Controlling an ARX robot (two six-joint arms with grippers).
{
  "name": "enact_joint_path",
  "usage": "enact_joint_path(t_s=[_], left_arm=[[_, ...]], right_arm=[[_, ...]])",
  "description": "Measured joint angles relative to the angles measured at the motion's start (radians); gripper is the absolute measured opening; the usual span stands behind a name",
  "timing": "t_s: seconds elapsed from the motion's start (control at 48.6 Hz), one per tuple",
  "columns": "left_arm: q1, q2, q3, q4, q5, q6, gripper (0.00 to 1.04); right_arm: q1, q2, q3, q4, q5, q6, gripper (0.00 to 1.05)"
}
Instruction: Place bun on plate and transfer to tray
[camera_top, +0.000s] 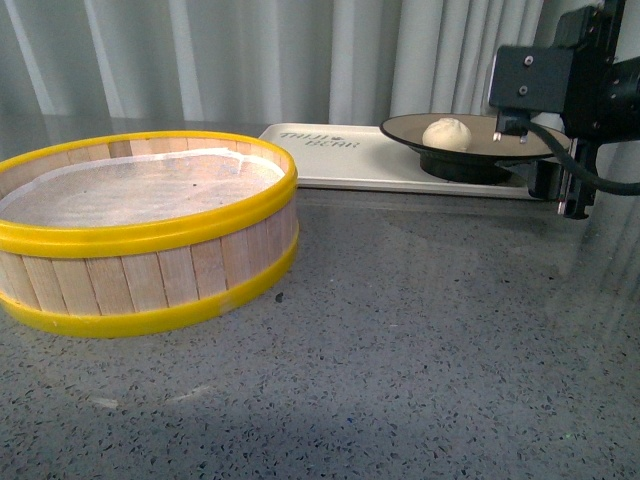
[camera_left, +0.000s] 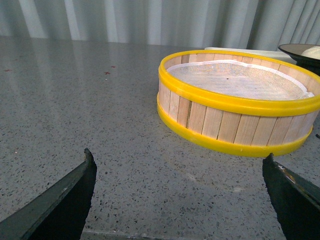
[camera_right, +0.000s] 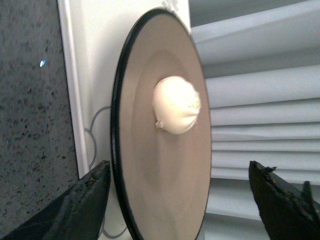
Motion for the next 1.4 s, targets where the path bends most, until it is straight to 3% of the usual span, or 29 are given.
enact_joint_path(t_s=[0.123,0.288,0.349,0.391,0.473,0.555,0.637,0.863,0.987,1.398], left_arm=[[0.0,0.0,0.0,0.0,0.0,0.0,0.98],[0.0,0.0,0.0,0.0,0.0,0.0,0.98],[0.0,0.0,0.0,0.0,0.0,0.0,0.98],[0.0,0.0,0.0,0.0,-0.001,0.0,0.98],[0.0,0.0,0.0,0.0,0.0,0.0,0.98],[0.0,0.0,0.0,0.0,0.0,0.0,0.98],[0.0,0.0,0.0,0.0,-0.002,0.0,0.98],[0.0,0.0,0.0,0.0,-0.002,0.0,0.98],[0.0,0.0,0.0,0.0,-0.002,0.0,0.98],[0.0,0.0,0.0,0.0,-0.001,0.0,0.98]], right_arm=[[0.014,-0.093,-0.08,0.077,0.024,0.132,0.98],[0.03,-0.259,-0.206,0.235,0.18,0.428,0.96],[0.029,-0.36,-0.267,0.252,0.263,0.62,0.96],[0.026,-0.397,-0.276,0.255,0.277,0.747,0.96],[0.02,-0.407,-0.278,0.257,0.288,0.866,0.96],[0.022,-0.432,-0.352,0.197,0.418,1.084,0.8],[0.02,-0.501,-0.499,0.256,0.416,1.261,0.63],[-0.004,-0.647,-0.732,0.359,0.405,1.349,0.27],[-0.047,-0.729,-0.871,0.396,0.351,1.356,0.01],[-0.056,-0.946,-1.088,0.397,0.349,1.361,0.02]])
